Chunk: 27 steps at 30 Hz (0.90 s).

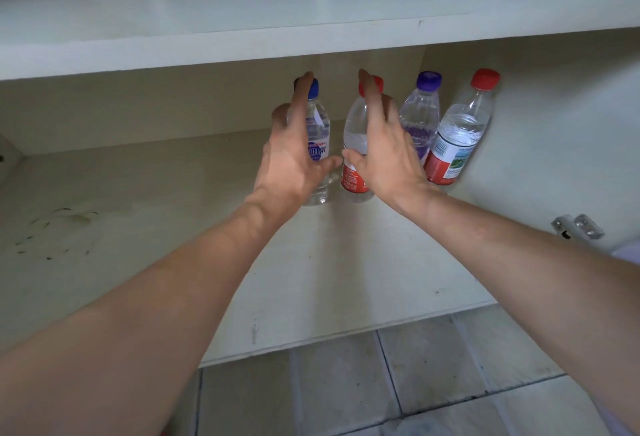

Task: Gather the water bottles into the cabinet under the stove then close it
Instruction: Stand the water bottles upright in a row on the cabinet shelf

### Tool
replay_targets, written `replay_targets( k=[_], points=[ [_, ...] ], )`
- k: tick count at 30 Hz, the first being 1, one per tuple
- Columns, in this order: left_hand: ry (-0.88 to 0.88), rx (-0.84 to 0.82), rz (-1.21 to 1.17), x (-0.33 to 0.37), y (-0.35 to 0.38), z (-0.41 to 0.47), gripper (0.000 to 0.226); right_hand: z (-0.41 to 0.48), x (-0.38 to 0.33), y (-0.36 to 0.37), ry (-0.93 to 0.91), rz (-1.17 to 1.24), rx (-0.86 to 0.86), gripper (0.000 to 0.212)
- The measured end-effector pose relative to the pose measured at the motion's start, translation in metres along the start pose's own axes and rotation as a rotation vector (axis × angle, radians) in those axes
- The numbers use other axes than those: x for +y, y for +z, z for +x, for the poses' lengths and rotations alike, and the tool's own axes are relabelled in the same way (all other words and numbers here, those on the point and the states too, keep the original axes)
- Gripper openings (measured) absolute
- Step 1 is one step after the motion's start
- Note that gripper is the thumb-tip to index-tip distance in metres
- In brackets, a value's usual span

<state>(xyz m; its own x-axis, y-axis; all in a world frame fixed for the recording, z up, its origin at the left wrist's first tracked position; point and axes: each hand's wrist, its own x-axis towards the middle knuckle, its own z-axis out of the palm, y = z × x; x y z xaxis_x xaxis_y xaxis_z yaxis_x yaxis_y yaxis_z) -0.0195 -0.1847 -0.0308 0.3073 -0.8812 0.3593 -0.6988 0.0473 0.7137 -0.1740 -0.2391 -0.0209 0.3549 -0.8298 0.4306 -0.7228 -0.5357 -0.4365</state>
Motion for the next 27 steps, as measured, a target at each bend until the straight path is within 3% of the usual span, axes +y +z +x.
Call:
replay_targets(
  k=[4,7,10,14,20,27],
  points=[
    [-0.046,-0.037,0.106,0.015,-0.02,-0.01,0.122,-0.013,-0.008,-0.011,0.029,-0.046,-0.042,0.115],
    [-0.052,-0.073,0.232,0.023,-0.031,-0.028,0.109,-0.027,-0.018,-0.021,0.058,-0.093,-0.083,0.104],
    [0.006,-0.097,0.378,0.027,-0.046,-0.048,0.086,-0.04,-0.029,-0.037,0.096,-0.149,-0.155,0.089],
    [0.082,-0.191,0.579,0.039,-0.063,-0.082,0.072,-0.063,-0.044,-0.066,0.085,-0.262,-0.259,0.058],
    [0.205,-0.225,0.818,0.068,-0.077,-0.128,0.075,-0.11,-0.059,-0.101,0.042,-0.388,-0.26,0.042],
    [0.274,-0.265,0.863,0.108,-0.088,-0.174,0.081,-0.171,-0.066,-0.134,0.088,-0.351,-0.207,0.046]
  ],
)
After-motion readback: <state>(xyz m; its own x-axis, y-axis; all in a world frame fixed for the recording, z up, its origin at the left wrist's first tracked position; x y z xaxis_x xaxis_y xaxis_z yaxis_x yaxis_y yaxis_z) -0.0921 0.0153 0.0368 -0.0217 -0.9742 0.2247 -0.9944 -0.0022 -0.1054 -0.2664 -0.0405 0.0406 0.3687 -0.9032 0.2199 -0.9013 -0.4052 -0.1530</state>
